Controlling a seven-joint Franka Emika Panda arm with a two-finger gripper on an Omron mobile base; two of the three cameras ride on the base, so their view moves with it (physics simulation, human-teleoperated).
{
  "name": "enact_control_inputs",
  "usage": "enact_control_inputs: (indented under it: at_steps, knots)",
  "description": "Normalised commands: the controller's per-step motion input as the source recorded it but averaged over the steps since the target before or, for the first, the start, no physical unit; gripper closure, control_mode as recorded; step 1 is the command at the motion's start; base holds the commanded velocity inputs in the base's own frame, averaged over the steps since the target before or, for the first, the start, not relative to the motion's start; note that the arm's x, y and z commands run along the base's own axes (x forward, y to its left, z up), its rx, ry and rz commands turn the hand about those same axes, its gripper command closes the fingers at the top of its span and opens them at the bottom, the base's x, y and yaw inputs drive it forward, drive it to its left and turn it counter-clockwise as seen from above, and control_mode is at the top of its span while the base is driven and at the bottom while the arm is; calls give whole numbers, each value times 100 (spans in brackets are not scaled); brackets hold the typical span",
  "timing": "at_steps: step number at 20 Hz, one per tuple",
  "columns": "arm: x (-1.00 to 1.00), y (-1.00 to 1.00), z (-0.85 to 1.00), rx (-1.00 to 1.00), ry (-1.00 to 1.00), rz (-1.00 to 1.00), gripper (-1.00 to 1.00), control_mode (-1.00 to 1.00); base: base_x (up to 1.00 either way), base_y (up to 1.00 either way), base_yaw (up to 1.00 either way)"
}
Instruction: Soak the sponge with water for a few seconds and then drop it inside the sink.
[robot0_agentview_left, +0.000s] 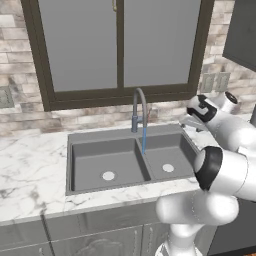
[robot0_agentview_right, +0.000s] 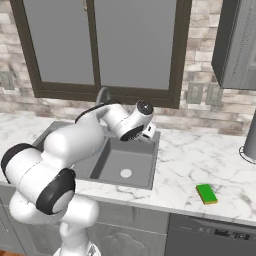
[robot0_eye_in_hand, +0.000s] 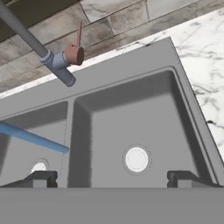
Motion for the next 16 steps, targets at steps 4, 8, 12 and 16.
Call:
enact_control_inputs:
  at_steps: [4, 8, 12, 16]
  knots:
    - [-34, -1, 0, -6, 7, 0, -100, -100, 0, 0, 0]
    - [-33, 0, 0, -8, 4, 0, -100, -100, 0, 0, 0]
    - [-29, 0, 0, -12, 3, 0, -100, -100, 0, 0, 0]
    - [-30, 0, 0, -12, 0, 1, -100, -100, 0, 0, 0]
